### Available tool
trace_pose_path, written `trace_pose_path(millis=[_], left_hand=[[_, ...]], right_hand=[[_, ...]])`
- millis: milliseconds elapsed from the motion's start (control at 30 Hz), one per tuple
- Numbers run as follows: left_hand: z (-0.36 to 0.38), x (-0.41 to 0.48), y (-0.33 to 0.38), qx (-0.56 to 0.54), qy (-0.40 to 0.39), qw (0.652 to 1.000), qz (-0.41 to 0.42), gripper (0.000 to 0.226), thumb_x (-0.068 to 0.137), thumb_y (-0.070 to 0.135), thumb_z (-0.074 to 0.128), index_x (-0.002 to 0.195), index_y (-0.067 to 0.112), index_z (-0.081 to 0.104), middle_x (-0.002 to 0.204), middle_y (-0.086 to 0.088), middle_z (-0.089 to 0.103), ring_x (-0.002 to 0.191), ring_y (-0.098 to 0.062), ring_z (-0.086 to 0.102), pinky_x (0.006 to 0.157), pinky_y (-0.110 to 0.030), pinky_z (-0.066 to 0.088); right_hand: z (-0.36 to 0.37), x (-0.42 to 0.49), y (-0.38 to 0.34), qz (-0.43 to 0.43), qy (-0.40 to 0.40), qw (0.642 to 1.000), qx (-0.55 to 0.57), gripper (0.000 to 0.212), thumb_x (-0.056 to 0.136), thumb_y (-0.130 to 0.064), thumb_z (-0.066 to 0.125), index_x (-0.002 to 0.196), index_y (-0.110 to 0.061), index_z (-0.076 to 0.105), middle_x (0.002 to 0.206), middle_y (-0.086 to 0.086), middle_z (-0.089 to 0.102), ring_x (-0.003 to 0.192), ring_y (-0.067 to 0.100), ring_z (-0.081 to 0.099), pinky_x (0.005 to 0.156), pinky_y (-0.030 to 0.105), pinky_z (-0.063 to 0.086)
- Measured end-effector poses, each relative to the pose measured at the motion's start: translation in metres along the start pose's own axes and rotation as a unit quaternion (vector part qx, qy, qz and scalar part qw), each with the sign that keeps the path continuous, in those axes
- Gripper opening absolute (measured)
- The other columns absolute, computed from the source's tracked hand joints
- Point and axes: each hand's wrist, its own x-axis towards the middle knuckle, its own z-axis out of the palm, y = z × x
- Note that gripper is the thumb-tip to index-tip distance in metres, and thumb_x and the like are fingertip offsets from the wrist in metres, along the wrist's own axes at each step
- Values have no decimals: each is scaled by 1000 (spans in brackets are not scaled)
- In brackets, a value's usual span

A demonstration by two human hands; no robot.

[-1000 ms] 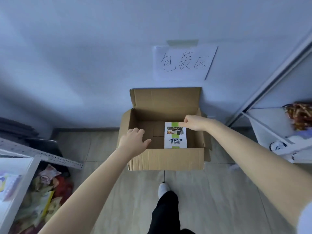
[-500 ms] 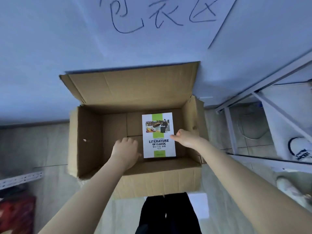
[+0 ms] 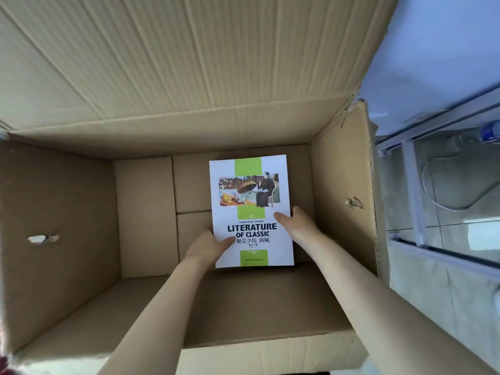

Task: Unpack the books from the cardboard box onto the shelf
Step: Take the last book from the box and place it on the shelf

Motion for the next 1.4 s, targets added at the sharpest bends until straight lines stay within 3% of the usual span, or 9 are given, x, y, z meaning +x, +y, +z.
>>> trace_pose_path(millis=[167, 267, 400, 533, 667, 933, 1033, 1200, 1400], left_hand=[[-2, 2, -6, -196, -34, 979, -44, 22, 73, 25, 80, 87, 16, 64, 85, 2, 71, 65, -5, 67, 47, -13, 50], [-8, -11, -4, -215, -57, 974, -36, 24, 72, 28, 80, 86, 19, 63, 68, 13, 70, 53, 1, 66, 39, -10, 44], [-10, -31, 3, -222, -54, 974, 10, 23, 74, 24, 79, 88, 24, 61, 88, 7, 69, 74, -5, 68, 52, -15, 51], [-9, -55, 13, -256, -19, 965, 49, 24, 75, 18, 78, 89, 22, 60, 94, 0, 71, 80, -14, 70, 67, -28, 58], [-19, -77, 21, -287, -27, 954, 81, 26, 74, 15, 79, 95, 14, 64, 96, -5, 74, 84, -21, 73, 78, -37, 59], [-56, -163, -17, -347, -48, 928, 129, 23, 80, 20, 72, 102, 15, 66, 91, 3, 77, 79, -12, 73, 57, -16, 54], [-71, -216, -49, -366, -8, 916, 162, 21, 83, 21, 69, 102, 13, 66, 94, 0, 76, 78, -10, 72, 58, -19, 54], [-111, -335, -123, -421, 85, 878, 214, 19, 85, 19, 66, 102, 12, 66, 92, 2, 77, 81, -10, 72, 68, -22, 58], [-170, -515, -262, -482, 221, 807, 260, 22, 88, 19, 63, 108, 11, 66, 102, -2, 75, 91, -17, 72, 78, -26, 58]], right_hand=[[-3, 8, 3, 45, -4, 994, 95, 68, 89, -35, 59, 142, -2, 30, 141, 11, 47, 124, 28, 50, 94, 33, 43], [-6, 11, 0, 89, -18, 983, 158, 62, 88, -37, 59, 138, -5, 39, 137, 10, 50, 119, 26, 52, 88, 31, 42], [-16, 6, -13, 119, -53, 965, 226, 23, 91, -32, 54, 103, -14, 62, 109, 9, 66, 83, 21, 59, 57, 25, 37], [-21, -9, -16, 120, -96, 945, 289, 22, 93, -32, 52, 84, -16, 62, 77, 6, 69, 72, 23, 63, 68, 31, 48], [-26, -26, -16, 90, -115, 935, 323, 24, 92, -31, 55, 102, -10, 64, 102, 16, 67, 102, 32, 61, 100, 49, 43], [-42, -103, -40, 2, -129, 962, 240, 27, 78, -32, 72, 98, -13, 70, 105, 10, 73, 104, 26, 66, 101, 44, 44], [-35, -158, -67, -66, -153, 969, 184, 42, 67, -35, 77, 103, -14, 68, 99, 5, 75, 96, 20, 69, 91, 37, 50], [8, -292, -124, -187, -199, 953, 130, 15, 75, -31, 73, 85, -20, 71, 88, 0, 76, 77, 13, 73, 60, 24, 54], [123, -497, -186, -312, -294, 903, 46, 26, 75, -29, 72, 97, -16, 70, 93, 4, 76, 79, 14, 73, 57, 20, 54]])
